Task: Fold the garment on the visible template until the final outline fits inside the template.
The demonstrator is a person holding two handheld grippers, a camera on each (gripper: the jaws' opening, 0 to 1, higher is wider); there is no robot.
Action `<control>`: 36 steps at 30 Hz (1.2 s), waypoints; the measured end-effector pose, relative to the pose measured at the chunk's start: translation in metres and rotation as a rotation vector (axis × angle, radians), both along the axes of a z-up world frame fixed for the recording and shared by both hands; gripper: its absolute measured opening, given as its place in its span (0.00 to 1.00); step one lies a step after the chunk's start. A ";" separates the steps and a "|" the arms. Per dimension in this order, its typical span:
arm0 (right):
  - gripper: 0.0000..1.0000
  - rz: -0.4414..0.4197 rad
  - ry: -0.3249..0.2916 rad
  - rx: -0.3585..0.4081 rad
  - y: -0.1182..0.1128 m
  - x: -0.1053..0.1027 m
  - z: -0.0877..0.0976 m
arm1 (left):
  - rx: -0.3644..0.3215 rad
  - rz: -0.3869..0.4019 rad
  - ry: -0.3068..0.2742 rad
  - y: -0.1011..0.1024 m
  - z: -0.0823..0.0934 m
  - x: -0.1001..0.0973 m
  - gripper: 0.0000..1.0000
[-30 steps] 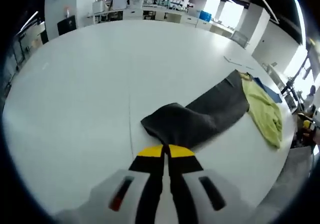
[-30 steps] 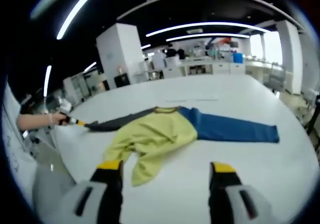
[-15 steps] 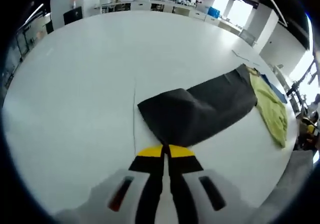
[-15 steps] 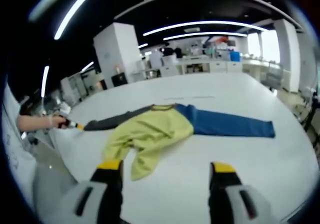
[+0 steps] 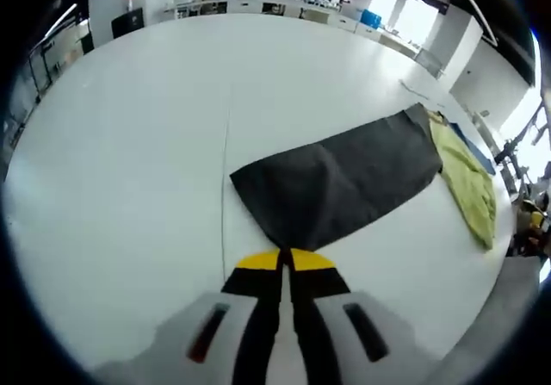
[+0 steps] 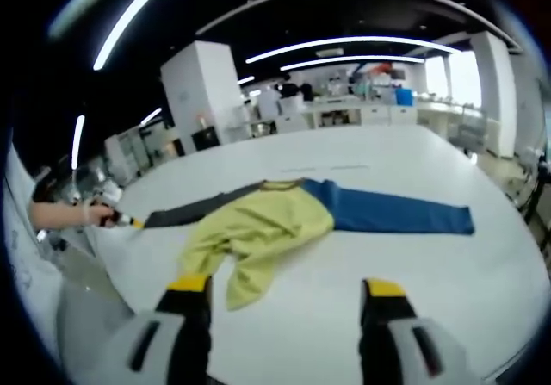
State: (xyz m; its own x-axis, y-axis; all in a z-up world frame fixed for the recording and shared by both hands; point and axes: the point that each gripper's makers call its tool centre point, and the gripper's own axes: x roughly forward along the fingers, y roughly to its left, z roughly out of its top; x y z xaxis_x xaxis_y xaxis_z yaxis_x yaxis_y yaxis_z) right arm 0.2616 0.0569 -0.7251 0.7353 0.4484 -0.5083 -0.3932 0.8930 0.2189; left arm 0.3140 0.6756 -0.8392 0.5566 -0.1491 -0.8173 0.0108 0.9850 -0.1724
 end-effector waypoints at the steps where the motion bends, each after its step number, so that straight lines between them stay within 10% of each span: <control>1: 0.69 0.000 0.002 0.000 -0.001 0.000 0.000 | 0.000 0.004 -0.004 0.001 0.000 0.001 0.00; 6: 0.69 -0.003 0.005 0.000 -0.006 -0.004 0.000 | 0.033 -0.014 -0.038 0.004 0.003 0.004 0.03; 13: 0.69 -0.008 0.010 0.004 -0.012 -0.004 -0.004 | 0.069 -0.032 -0.115 0.002 0.020 0.008 0.34; 24: 0.71 0.009 0.001 0.013 -0.009 -0.002 -0.002 | 0.005 -0.176 -0.141 -0.055 0.048 -0.002 0.75; 36: 0.86 0.030 0.000 0.014 -0.008 -0.003 0.003 | -0.044 -0.262 -0.158 -0.107 0.068 -0.022 0.87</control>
State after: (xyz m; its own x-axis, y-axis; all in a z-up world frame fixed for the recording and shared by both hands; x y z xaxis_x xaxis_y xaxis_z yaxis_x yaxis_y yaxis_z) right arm 0.2582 0.0494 -0.7220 0.7213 0.4777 -0.5015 -0.4203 0.8774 0.2312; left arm 0.2919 0.5684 -0.7709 0.6144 -0.3372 -0.7133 0.2933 0.9369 -0.1904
